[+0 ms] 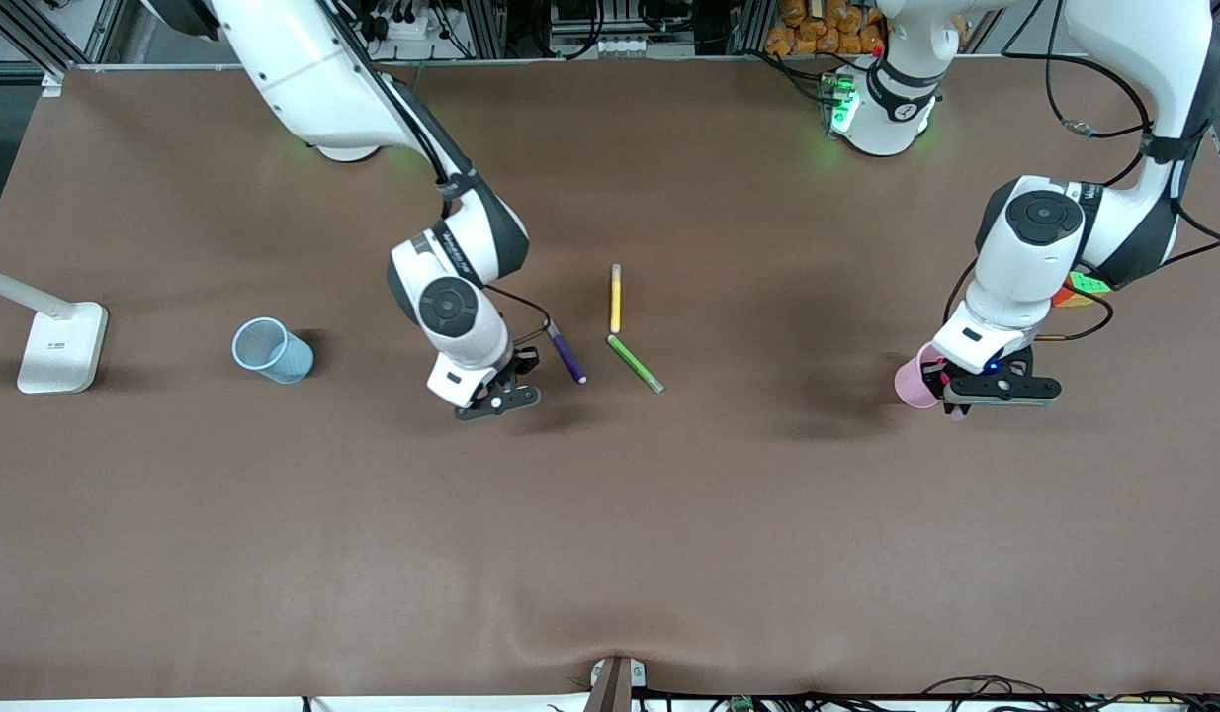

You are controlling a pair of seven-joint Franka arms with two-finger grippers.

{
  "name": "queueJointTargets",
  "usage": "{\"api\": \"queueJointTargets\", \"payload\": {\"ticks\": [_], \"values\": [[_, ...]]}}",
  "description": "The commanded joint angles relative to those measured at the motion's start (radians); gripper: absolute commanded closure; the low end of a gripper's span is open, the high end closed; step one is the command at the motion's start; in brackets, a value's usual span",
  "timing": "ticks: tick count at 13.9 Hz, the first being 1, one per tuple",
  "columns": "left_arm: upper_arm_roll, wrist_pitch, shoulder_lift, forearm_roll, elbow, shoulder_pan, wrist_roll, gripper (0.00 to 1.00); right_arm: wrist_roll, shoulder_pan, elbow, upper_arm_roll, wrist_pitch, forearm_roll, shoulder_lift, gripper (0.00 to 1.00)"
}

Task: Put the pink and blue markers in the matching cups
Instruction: 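Carry the pink marker over the pink cup while the right gripper carries blue marker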

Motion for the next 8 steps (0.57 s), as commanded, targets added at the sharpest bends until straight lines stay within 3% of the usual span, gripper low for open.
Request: {"api": "queueJointTargets", "payload": {"ticks": [1,2,3,4,5,8], "values": [[-0.007,0.023,0.003,0.033,-0.007,0.019,-0.019,1.0,-0.134,-0.066,-0.027,0.008,-0.037,0.003,-0.103,1.0],[-0.007,0.025,0.009,0.033,-0.007,0.019,-0.019,1.0,-0.193,-0.092,-0.025,0.008,-0.037,0.003,-0.125,1.0],[-0.008,0.025,0.013,0.033,-0.005,0.019,-0.019,0.86,-0.273,-0.119,-0.021,0.009,-0.037,0.005,-0.143,1.0],[-0.007,0.025,0.011,0.033,-0.004,0.017,-0.019,0.32,-0.375,-0.147,-0.018,0.009,-0.037,0.006,-0.164,1.0],[-0.008,0.023,0.009,0.033,-0.001,0.019,-0.018,0.0,-0.481,-0.179,-0.018,0.011,-0.037,0.012,-0.181,1.0],[-0.008,0.021,0.005,0.034,0.005,0.017,-0.012,0.0,-0.729,-0.246,-0.019,0.014,-0.04,0.017,-0.232,1.0]]}}
